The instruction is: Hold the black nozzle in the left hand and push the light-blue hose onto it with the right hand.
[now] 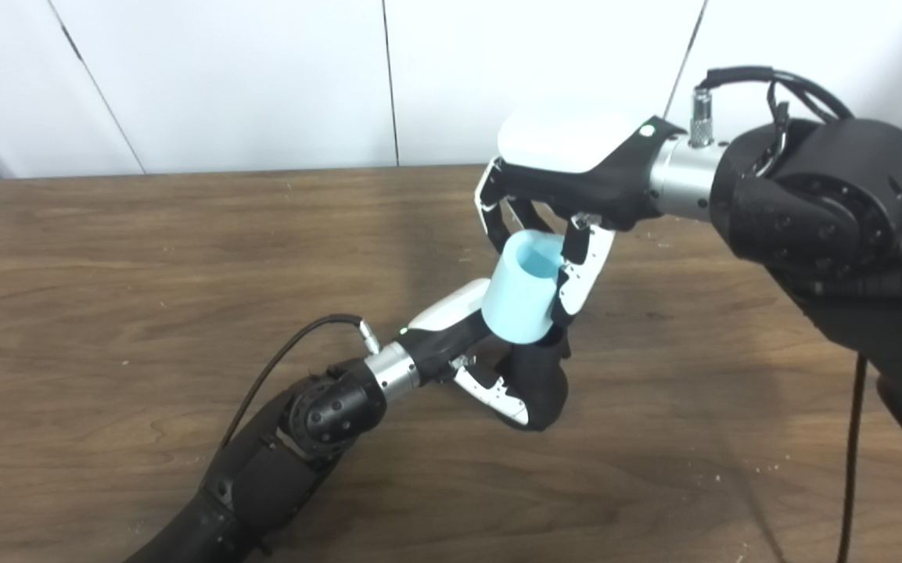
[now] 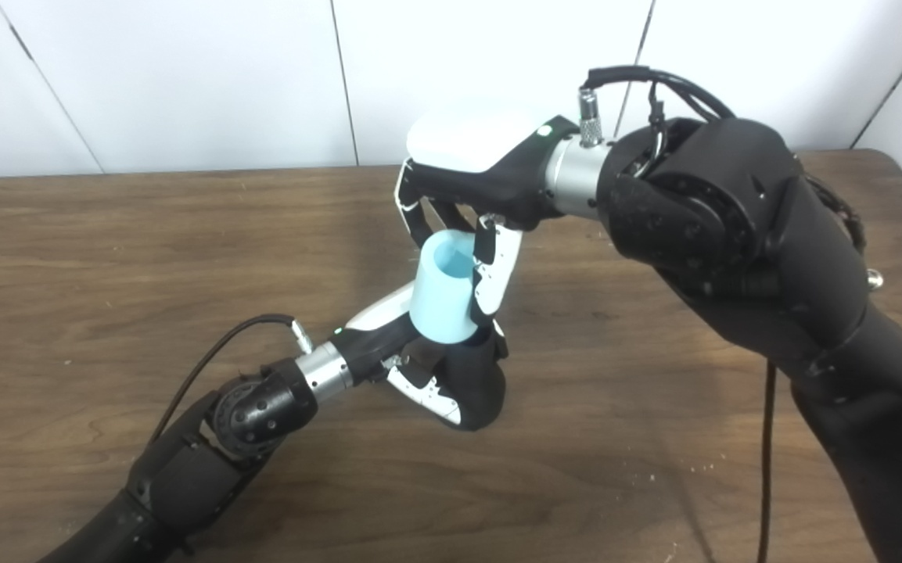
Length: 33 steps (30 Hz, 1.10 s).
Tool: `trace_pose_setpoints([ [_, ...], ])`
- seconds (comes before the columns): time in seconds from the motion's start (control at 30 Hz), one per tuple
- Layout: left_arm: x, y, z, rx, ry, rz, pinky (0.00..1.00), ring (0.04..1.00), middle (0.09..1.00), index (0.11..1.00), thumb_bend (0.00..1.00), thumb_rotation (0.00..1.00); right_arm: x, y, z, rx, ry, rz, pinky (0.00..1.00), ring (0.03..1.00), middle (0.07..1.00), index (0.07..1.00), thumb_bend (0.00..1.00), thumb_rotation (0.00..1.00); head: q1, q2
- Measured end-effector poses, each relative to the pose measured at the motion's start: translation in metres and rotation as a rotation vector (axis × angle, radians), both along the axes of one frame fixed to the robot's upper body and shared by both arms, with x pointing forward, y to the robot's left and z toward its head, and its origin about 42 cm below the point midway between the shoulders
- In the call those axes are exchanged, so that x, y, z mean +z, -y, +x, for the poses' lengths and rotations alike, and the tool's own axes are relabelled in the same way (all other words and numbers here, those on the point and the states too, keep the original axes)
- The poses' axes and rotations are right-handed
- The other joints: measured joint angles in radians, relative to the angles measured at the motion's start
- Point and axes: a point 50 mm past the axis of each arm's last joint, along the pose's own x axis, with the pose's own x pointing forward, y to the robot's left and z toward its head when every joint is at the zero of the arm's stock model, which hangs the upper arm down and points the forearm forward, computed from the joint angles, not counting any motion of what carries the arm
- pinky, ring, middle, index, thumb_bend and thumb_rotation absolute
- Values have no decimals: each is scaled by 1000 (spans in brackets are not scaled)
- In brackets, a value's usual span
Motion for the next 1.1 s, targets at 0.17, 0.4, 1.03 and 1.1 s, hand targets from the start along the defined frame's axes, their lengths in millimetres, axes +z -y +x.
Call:
trace_pose_setpoints([
  [0.17,0,0,0,0,-1,0,581,552,500,481,502,86,1,-1,0,1,4,-5,35,126,242,479,511,110,0,0],
  [0.4,0,0,0,0,-1,0,571,550,501,481,502,86,4,-1,2,5,6,-15,30,122,241,482,515,115,-3,0],
  [1.03,1,1,0,-2,0,0,583,555,501,480,502,85,27,4,-2,26,54,-1,34,119,219,484,516,117,-2,-2],
  [1.1,1,1,0,-2,0,0,597,557,501,480,502,85,30,4,-3,27,61,10,27,108,204,484,516,117,-2,-2],
])
